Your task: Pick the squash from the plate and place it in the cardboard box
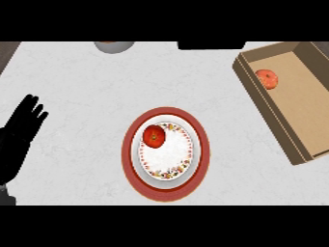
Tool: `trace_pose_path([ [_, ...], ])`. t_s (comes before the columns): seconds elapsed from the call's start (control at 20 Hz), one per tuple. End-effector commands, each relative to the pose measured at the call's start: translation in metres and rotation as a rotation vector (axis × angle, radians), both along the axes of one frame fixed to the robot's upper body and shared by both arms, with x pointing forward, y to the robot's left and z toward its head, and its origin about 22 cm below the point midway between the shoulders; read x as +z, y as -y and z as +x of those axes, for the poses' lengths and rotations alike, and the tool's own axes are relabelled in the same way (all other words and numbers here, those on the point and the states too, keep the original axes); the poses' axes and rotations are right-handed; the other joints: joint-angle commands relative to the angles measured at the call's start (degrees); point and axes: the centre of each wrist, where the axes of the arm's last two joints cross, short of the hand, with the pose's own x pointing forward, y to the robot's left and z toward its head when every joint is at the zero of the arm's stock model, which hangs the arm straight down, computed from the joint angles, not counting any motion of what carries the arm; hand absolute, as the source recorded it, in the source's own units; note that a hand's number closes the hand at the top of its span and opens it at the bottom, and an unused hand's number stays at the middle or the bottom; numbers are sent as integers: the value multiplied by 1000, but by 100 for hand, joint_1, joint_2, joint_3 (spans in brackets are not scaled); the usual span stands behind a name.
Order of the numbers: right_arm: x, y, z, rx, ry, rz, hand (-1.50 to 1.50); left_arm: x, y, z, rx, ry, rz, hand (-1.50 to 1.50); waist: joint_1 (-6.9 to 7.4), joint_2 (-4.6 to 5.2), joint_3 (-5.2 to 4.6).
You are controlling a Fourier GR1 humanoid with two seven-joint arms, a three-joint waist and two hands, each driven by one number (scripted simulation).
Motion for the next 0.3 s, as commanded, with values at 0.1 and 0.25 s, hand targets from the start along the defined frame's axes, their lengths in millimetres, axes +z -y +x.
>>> trace_pose_path([
  [0.1,-4,28,-31,17,-12,6,-150,10,1,-5,-5,-1,-4,0,55,13,0],
  [0.25,-11,42,-56,29,-32,-26,-150,2,-20,11,0,9,-3,0,21,14,-1],
])
